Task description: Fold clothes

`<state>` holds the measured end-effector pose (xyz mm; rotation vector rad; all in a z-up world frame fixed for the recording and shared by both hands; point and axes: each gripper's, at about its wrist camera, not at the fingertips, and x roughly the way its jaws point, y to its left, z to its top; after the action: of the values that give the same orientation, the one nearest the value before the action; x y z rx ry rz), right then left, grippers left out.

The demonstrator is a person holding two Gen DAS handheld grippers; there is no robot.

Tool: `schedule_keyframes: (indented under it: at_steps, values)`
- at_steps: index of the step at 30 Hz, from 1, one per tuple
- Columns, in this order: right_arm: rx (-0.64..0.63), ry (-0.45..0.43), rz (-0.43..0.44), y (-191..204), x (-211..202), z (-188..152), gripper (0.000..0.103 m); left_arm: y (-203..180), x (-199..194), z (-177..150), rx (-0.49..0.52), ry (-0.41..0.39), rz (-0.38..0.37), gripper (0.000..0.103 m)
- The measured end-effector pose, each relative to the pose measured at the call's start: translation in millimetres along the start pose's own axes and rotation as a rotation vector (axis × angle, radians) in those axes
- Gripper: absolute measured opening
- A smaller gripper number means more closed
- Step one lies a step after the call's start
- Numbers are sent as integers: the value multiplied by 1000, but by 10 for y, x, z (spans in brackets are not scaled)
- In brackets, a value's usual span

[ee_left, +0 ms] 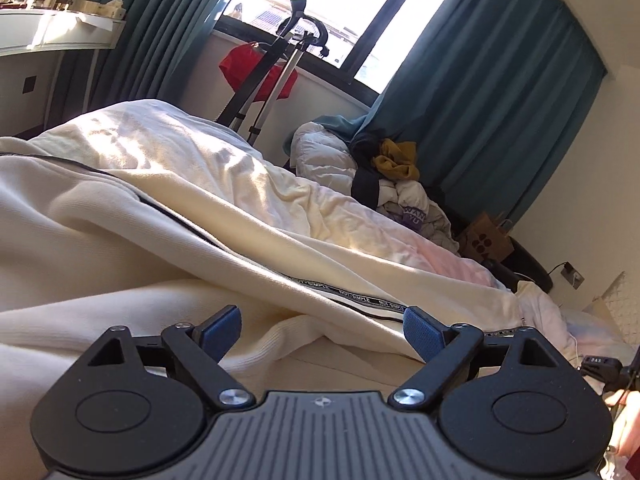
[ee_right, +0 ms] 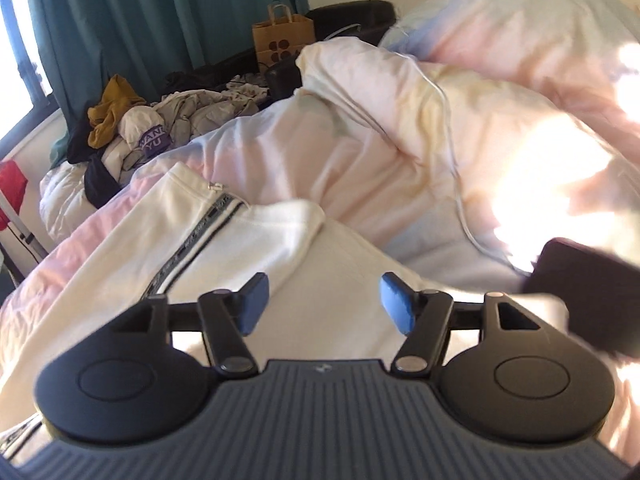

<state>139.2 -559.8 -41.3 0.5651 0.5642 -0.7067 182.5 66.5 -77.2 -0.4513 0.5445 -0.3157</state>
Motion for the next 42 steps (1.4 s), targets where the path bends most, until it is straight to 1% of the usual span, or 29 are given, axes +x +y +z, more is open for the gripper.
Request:
schedule_keyframes:
  at_steps: [2, 3, 4, 6, 8, 9, 11, 13, 18, 21, 22, 24, 25, 27, 29, 31, 32, 33, 35, 39, 42]
  values:
    - [64, 45, 20, -110, -116, -86, 72, 0, -135, -5, -21, -2, 2, 90]
    - [110, 70, 37, -183, -168, -109, 72, -3, -207, -12, -30, 2, 11, 91]
    - [158, 91, 56, -257, -221, -131, 72, -7, -279, -22, -45, 22, 36, 91]
    - [245, 92, 107, -427, -345, -178, 72, -17, -425, -51, -84, 82, 79, 91]
    - [283, 98, 130, -576, -457, -255, 72, -31, -612, -89, -118, 106, 91, 92]
    - [300, 113, 133, -647, -491, -282, 73, -32, -713, -102, -137, 108, 103, 94]
    - [346, 134, 149, -780, -518, -322, 73, 19, -949, -124, -195, 91, 124, 95]
    - [409, 148, 144, -897, -466, -362, 73, 89, -1197, -145, -259, 68, 145, 97]
    - [565, 182, 131, -1191, -338, -463, 75, 378, -1769, -230, -462, -18, 178, 97]
    - [659, 202, 123, -1367, -261, -523, 74, 502, -2025, -299, -529, -84, 219, 97]
    - [690, 209, 120, -1425, -235, -543, 74, 534, -2070, -306, -546, -95, 227, 97]
    - [749, 223, 116, -1537, -181, -583, 75, 589, -2125, -290, -577, -98, 244, 97]
    - [764, 229, 118, -1569, -144, -599, 74, 603, -2130, -268, -583, -86, 248, 97]
    - [756, 217, 127, -1589, -87, -592, 73, 628, -2137, -227, -596, -67, 251, 97]
    - [729, 198, 139, -1588, -33, -567, 65, 643, -2163, -205, -608, -62, 247, 97]
    - [669, 189, 132, -1548, 18, -510, 43, 692, -2215, -207, -632, -69, 233, 97]
    - [655, 184, 129, -1535, 23, -494, 22, 731, -2241, -214, -653, -70, 228, 97]
    - [641, 178, 128, -1518, 18, -481, 13, 781, -2267, -228, -680, -67, 225, 97]
    - [621, 146, 147, -1489, -40, -441, 7, 881, -2317, -262, -735, -60, 224, 98]
    - [582, 65, 198, -1436, -197, -334, 6, 1148, -2343, -399, -880, -30, 237, 98]
    - [535, 26, 209, -1358, -290, -283, 6, 1267, -2266, -449, -942, 4, 240, 97]
